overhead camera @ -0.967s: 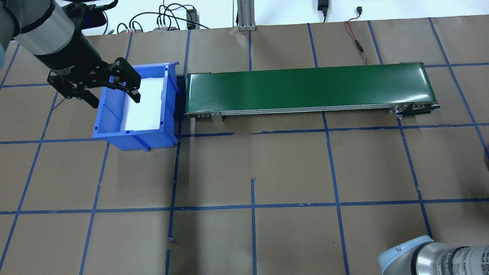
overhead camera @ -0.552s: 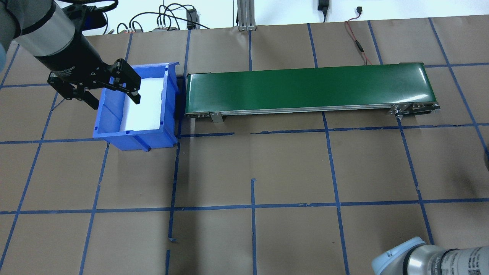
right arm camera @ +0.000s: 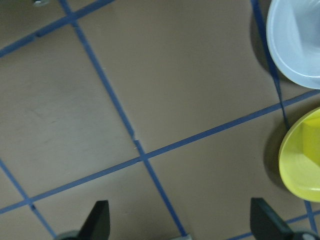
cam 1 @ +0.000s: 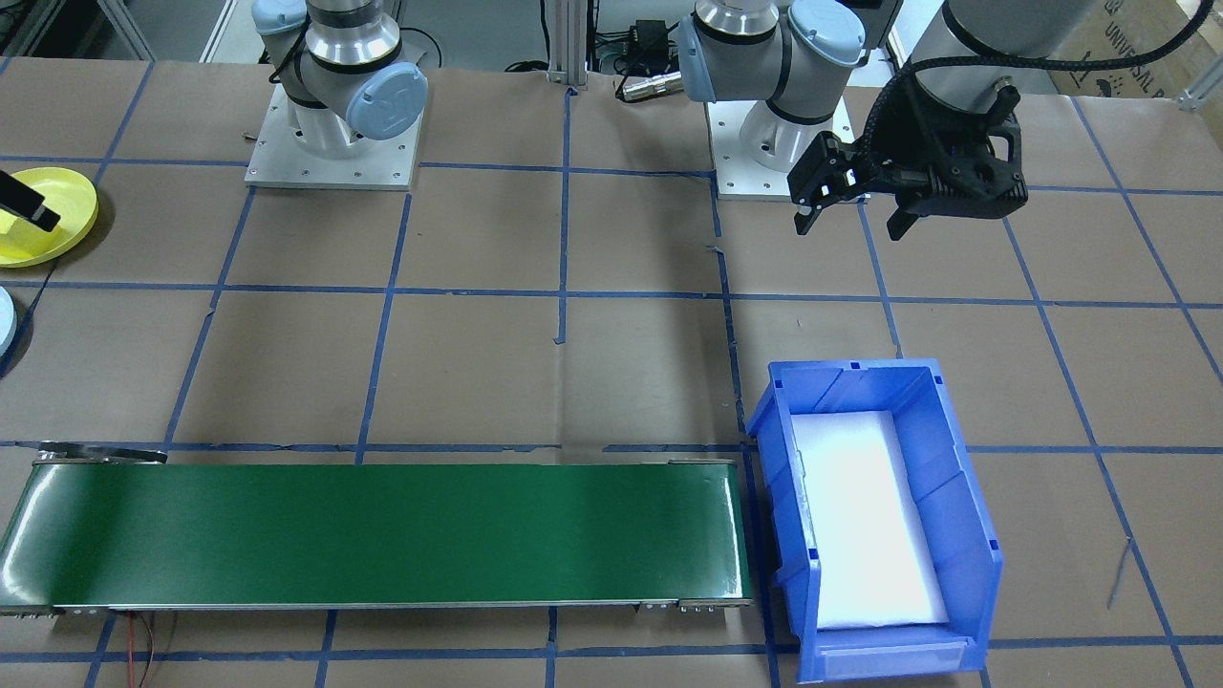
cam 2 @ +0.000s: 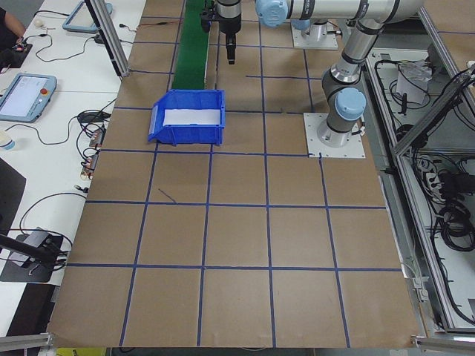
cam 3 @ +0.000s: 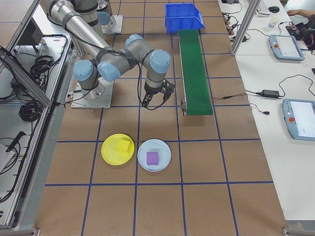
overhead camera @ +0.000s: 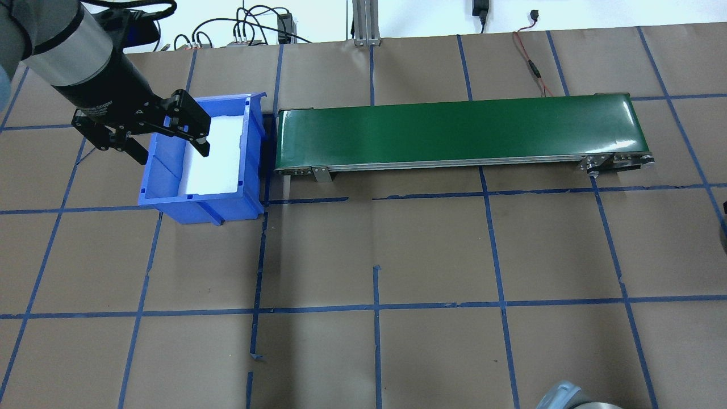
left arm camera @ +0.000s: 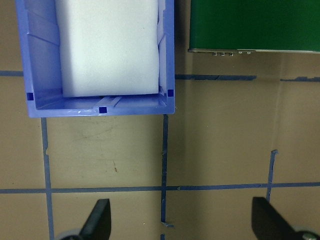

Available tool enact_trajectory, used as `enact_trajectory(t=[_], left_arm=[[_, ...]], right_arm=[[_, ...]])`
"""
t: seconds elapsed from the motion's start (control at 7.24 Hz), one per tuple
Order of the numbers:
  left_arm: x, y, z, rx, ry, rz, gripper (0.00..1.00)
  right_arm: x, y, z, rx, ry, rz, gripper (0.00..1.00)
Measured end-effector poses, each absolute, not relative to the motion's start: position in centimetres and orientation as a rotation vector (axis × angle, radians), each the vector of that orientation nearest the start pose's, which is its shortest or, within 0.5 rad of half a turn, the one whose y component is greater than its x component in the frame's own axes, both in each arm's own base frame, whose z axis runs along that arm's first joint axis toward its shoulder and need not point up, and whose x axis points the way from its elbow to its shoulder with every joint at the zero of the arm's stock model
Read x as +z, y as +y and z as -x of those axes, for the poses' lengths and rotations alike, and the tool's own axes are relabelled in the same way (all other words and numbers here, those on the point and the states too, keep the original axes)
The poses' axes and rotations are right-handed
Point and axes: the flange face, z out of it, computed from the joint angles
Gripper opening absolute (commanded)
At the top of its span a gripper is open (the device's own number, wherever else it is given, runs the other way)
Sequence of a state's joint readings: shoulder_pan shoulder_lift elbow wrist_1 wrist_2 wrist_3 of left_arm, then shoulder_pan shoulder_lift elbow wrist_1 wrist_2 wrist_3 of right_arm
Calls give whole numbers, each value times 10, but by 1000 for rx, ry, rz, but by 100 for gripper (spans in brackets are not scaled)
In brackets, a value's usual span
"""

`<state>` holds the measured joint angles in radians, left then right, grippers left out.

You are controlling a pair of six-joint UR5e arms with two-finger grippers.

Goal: Move block left to right into plate

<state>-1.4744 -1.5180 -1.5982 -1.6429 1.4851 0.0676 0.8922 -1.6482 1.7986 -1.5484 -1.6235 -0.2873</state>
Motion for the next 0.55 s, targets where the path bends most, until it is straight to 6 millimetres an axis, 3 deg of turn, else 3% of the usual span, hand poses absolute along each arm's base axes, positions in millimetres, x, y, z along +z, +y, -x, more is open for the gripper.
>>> enact_trajectory(t=[0.28,0.41,0.55], left_arm=[[494,-476,96,62,3229,48,100],[494,-475,97,61,3229,47,100],[494,-475,97,62,3228,47,100]], right_arm=[[467,-446,52,167,3128,-500,100],[491,-455,-20,99,3157,-433,100],[505,-451,-88,54,3167,-361,100]])
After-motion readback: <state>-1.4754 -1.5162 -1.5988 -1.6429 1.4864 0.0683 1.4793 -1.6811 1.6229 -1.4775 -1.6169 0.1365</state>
